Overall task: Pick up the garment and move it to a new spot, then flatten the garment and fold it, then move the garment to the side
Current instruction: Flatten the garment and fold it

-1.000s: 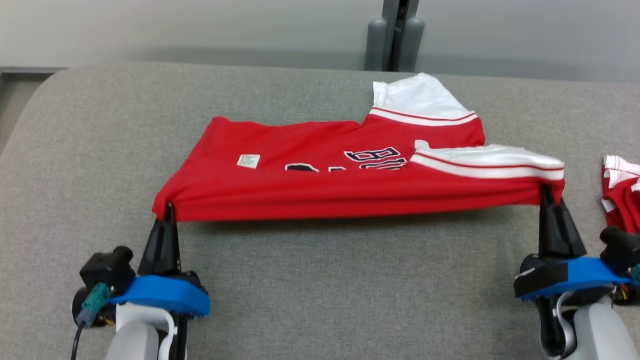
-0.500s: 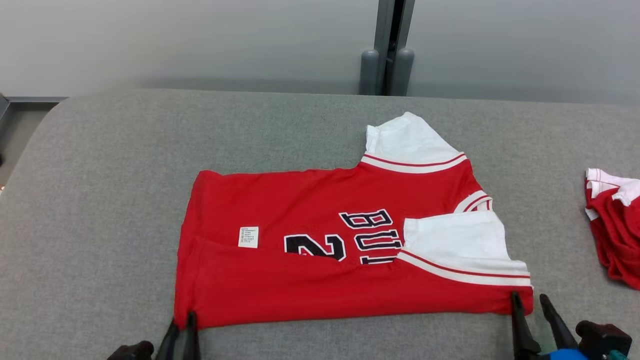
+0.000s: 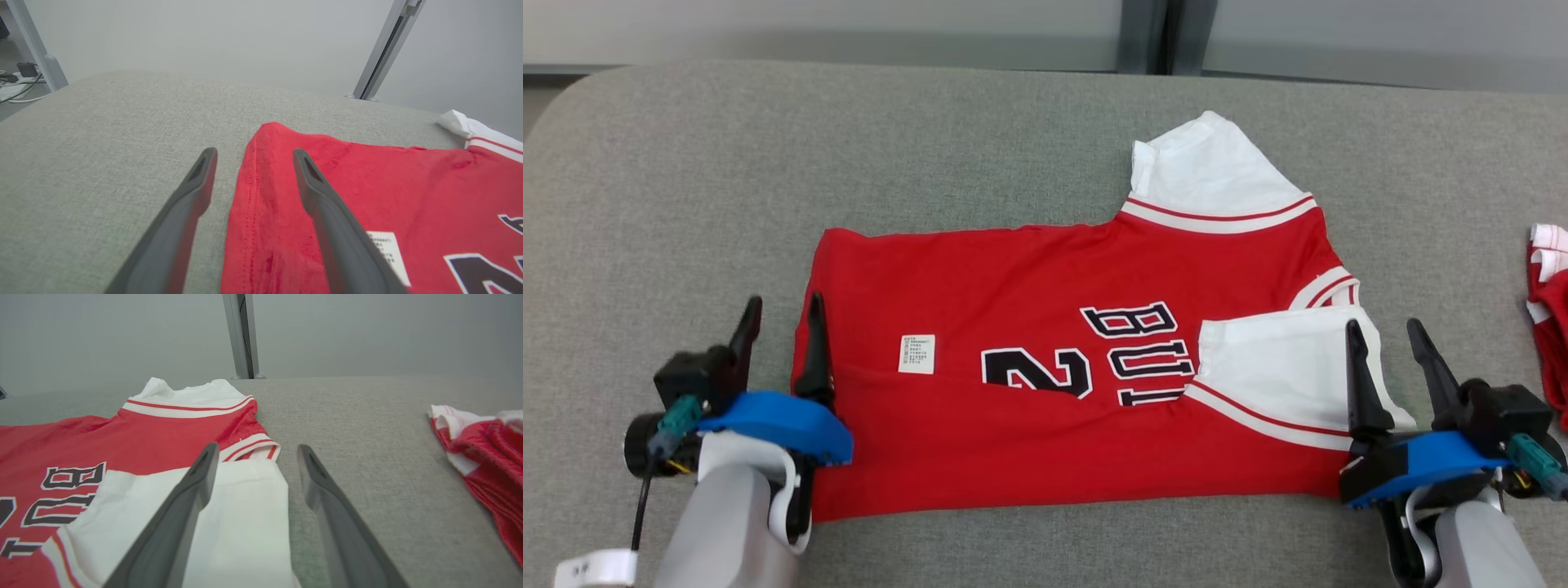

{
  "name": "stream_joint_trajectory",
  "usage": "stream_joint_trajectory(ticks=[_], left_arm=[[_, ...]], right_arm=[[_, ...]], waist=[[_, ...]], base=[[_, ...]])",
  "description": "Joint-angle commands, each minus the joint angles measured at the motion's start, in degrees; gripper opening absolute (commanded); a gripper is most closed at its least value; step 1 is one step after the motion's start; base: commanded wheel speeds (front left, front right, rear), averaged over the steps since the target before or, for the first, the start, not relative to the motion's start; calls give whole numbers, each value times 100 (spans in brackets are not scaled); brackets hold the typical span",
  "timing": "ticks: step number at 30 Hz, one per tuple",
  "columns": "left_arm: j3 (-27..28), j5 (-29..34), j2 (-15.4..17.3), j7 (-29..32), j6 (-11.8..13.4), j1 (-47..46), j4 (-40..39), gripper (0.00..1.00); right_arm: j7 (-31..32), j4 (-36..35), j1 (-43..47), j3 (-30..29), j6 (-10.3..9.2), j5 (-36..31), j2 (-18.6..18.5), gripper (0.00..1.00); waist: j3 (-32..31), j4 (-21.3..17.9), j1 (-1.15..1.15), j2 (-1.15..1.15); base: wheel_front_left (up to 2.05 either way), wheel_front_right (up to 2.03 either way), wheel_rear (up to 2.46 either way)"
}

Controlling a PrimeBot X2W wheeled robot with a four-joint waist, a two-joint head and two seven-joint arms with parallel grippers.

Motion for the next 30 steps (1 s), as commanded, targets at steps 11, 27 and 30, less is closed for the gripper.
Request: stream_joint_trajectory(ticks=[11,27,30], left_arm=[[-793,-543,555,-13,-4,-1787,1593,100],[-1572,-1170,725,-3,2,-2502,2636,0],[-1663,-1206,711,-11,2,-2619,2532,0]], right_arm=[[-16,105,-787,335,-1,-53,-4,100],[977,305,-2320,1051,-1,100,-782,100],[1676,471,-2770,1245,-1,211,-971,100]], waist=[[588,-148,0,0],[858,-119,0,0],[905,-7,0,0]], base=[[0,0,0],[0,0,0],[0,0,0]])
